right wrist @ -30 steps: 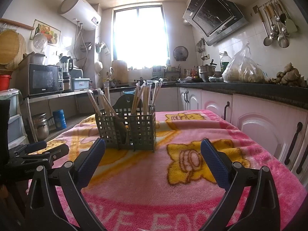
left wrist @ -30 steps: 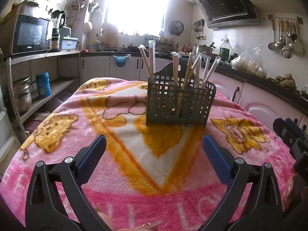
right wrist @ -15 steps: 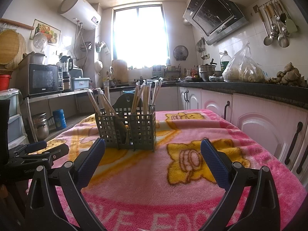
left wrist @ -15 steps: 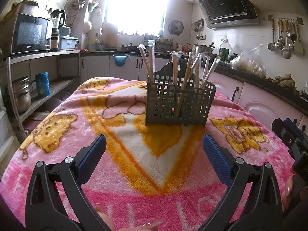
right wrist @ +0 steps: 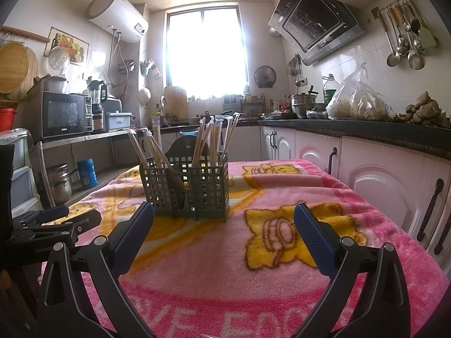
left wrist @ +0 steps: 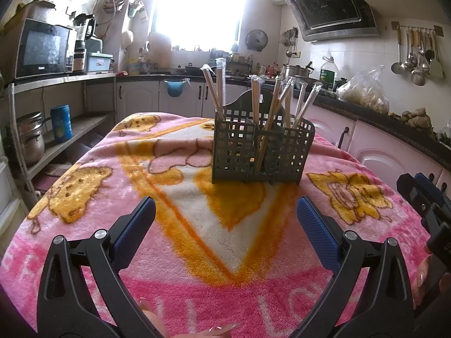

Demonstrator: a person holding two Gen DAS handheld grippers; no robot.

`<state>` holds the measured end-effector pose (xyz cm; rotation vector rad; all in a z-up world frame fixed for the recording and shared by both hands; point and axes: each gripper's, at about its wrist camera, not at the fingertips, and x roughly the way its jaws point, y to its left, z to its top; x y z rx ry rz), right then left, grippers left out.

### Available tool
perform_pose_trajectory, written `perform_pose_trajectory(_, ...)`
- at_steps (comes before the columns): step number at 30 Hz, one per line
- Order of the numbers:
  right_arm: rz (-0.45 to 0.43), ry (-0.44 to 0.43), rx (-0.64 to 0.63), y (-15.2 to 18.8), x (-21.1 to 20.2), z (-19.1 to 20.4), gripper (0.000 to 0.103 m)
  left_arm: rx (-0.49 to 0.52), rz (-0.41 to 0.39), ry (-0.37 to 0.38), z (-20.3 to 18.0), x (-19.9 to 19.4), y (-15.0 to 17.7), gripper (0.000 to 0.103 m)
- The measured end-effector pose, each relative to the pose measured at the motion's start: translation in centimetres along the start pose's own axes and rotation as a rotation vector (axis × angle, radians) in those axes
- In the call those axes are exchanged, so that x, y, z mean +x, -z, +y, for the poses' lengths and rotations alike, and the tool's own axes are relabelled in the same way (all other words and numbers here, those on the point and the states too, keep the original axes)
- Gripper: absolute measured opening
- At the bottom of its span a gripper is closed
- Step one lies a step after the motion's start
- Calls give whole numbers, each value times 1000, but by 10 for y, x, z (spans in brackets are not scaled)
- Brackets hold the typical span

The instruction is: Organize utensils

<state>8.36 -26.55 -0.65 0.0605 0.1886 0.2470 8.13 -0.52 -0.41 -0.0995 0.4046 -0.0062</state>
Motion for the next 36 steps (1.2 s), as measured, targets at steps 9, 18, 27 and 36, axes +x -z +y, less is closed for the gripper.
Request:
perform_pose_trajectory(9, 2, -1, 0, 0, 0, 0, 97, -1, 1, 1, 0, 1, 0, 92)
perform_pose_trajectory(18, 13, 1, -2, 1, 0, 0, 97, -5, -3, 16, -4, -3, 1, 92)
perform_pose_trajectory(27, 85, 37, 31, 0, 6, -12, 97, -41, 39, 7, 5, 4, 0, 92)
perform_pose_trajectory(36, 549, 375, 7, 2, 108, -122, 97, -118, 251, -179, 95, 73, -37, 92)
